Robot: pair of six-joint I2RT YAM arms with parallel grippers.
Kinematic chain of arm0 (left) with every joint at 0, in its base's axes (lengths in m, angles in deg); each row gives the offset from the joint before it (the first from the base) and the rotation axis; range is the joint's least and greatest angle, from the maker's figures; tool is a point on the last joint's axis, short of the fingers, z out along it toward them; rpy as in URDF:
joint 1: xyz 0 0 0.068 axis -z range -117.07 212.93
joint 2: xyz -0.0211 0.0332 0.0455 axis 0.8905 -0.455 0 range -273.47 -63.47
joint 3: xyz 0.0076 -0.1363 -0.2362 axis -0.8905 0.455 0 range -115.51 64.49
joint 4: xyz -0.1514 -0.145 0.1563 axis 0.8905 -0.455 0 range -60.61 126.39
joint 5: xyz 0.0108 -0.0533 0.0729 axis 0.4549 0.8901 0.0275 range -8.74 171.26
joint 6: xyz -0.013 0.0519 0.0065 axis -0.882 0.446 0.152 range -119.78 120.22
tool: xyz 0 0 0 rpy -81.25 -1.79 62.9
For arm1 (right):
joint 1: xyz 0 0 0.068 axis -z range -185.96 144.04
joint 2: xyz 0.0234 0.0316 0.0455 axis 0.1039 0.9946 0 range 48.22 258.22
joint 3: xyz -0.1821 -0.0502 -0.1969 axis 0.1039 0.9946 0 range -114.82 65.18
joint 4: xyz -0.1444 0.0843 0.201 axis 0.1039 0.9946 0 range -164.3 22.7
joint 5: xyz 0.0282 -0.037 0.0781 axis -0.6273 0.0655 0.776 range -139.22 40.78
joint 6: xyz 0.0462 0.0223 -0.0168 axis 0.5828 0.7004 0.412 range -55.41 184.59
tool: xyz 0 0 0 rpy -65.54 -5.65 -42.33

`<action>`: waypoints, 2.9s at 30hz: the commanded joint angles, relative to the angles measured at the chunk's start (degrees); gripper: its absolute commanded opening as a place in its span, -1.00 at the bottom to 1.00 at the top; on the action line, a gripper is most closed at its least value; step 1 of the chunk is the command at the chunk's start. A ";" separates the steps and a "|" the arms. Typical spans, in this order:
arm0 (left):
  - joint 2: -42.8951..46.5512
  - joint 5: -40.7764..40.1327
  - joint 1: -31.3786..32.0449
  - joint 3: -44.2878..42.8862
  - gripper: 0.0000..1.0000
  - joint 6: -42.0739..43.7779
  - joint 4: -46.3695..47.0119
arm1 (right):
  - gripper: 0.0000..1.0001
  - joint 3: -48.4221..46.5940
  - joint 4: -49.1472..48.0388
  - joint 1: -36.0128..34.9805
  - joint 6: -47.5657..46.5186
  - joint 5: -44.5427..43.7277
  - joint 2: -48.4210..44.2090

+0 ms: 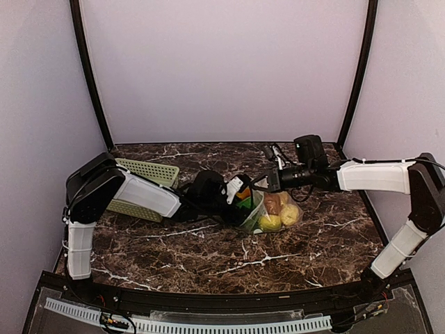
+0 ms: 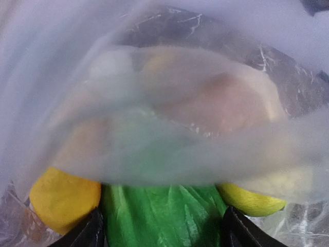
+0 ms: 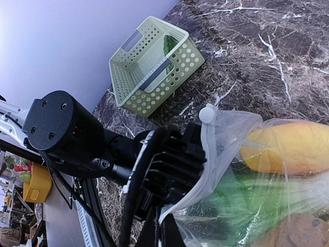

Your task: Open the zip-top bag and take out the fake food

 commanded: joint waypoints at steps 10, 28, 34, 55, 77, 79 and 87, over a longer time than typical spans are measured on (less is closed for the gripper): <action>-0.33 0.46 -0.01 -3.31 -0.36 -2.07 -9.76 | -1.00 4.85 -4.48 0.01 -0.02 -0.67 1.17; 10.88 0.88 -0.07 -18.73 -0.98 -15.91 -48.18 | -1.00 7.00 -5.11 0.29 -1.50 -2.99 1.74; 15.14 5.21 -0.93 -16.94 -0.99 -23.19 -46.58 | -1.00 7.34 -5.95 0.29 -1.10 -2.78 2.13; 19.31 14.77 -3.32 4.12 -0.98 -61.01 -3.92 | -1.00 4.20 -6.84 -3.03 -0.29 -5.57 2.98; 21.65 12.79 -4.46 6.13 -0.99 -46.14 -18.64 | 0.23 4.88 7.73 6.33 -10.92 -9.95 -5.51; 21.54 13.15 -5.09 6.82 -0.99 -45.70 -18.34 | 0.31 4.37 8.11 6.83 -12.26 -9.91 -3.55; 20.07 17.23 -6.92 6.39 -0.99 -47.77 -15.33 | 0.36 3.93 7.89 6.88 -16.00 -7.94 3.50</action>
